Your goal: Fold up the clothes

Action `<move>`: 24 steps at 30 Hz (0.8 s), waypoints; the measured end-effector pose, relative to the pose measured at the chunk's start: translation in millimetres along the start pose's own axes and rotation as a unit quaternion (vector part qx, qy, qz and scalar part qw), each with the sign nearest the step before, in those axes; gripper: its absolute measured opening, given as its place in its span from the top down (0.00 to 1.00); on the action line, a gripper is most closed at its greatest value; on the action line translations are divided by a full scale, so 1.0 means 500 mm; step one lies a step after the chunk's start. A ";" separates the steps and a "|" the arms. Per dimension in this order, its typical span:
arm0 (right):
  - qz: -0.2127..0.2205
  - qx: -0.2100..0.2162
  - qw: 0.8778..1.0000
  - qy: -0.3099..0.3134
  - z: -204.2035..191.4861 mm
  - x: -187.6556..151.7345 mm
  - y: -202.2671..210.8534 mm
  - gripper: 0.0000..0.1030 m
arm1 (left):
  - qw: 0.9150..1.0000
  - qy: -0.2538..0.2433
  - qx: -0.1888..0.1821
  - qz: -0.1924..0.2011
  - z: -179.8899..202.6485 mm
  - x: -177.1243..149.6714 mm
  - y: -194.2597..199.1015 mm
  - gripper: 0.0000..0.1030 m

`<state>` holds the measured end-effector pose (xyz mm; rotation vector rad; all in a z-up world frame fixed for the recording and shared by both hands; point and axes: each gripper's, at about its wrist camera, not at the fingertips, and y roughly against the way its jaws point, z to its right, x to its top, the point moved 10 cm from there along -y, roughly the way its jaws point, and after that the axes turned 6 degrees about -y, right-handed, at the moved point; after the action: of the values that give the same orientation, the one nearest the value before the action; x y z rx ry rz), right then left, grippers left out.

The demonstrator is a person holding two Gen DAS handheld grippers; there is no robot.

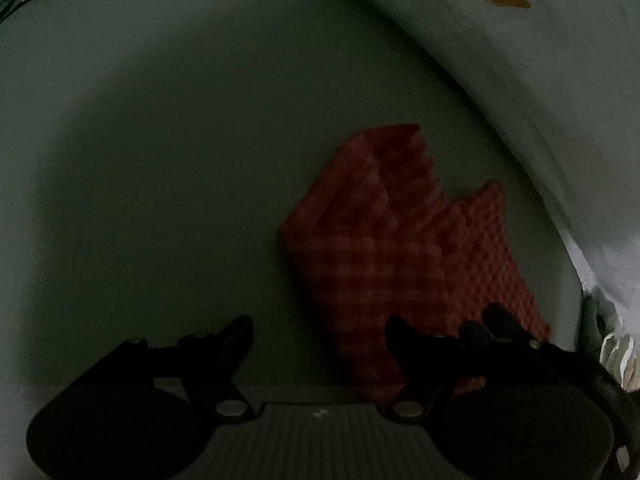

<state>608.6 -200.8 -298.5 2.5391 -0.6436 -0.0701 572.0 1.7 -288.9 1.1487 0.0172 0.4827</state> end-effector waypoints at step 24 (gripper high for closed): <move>0.015 0.022 0.998 0.052 -0.032 0.037 -0.001 1.00 | 1.000 -0.001 -0.021 0.022 0.020 0.025 0.012 0.23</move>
<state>628.0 -201.3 -283.4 2.5558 -0.6481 0.0871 583.7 -0.1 -276.5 1.1101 -0.0203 0.5194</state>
